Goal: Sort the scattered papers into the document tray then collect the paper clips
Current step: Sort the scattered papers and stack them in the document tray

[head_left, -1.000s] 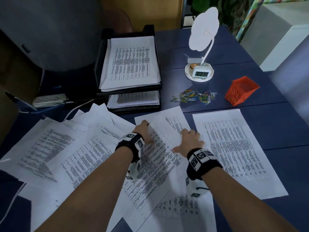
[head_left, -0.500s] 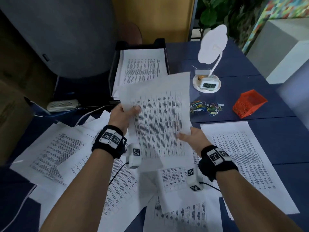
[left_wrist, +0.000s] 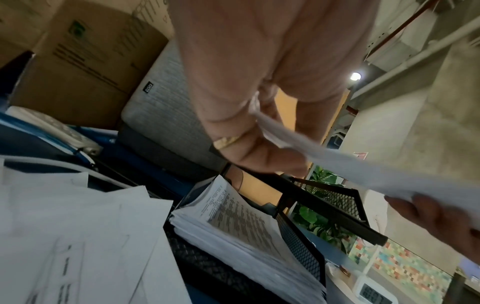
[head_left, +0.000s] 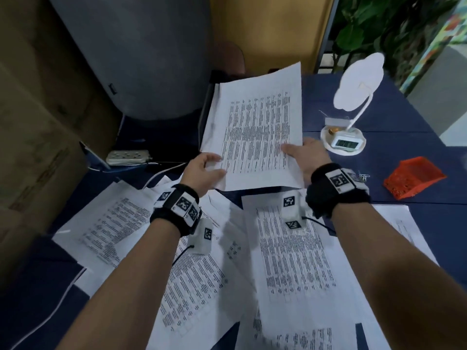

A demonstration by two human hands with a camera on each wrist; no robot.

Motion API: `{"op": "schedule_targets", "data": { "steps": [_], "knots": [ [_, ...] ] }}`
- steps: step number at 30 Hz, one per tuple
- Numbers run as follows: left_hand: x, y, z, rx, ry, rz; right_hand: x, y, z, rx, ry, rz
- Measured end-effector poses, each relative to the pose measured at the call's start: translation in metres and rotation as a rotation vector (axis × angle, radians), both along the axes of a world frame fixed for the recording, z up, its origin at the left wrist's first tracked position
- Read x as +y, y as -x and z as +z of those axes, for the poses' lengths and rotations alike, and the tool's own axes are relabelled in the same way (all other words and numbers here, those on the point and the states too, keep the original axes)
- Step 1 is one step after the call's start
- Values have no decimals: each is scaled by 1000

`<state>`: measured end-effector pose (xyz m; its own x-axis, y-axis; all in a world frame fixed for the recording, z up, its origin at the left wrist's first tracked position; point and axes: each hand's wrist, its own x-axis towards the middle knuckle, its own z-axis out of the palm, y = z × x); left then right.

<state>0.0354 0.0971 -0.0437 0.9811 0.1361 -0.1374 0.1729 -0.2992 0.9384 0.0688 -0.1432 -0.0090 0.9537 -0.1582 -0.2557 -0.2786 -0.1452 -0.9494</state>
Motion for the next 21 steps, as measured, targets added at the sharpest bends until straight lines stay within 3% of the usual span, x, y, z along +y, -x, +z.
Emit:
{"op": "schedule_targets", "data": {
  "steps": [3, 7, 11, 14, 17, 21],
  "knots": [
    [4, -22, 12, -24, -75, 47, 4, -9, 6, -14, -10, 38],
    [3, -50, 21, 11, -139, 0, 11, -14, 1, 128, 93, 175],
    [1, -73, 24, 13, -344, -62, 19, -29, -5, 13, 215, 54],
    [-1, -86, 21, 53, -488, -130, 24, -38, -10, -24, 374, 24],
    [1, -97, 19, 87, -485, -141, 25, -42, -16, -62, 542, 38],
    [6, -106, 19, 104, -508, -166, 23, -40, -25, -103, 760, 212]
  ]
}}
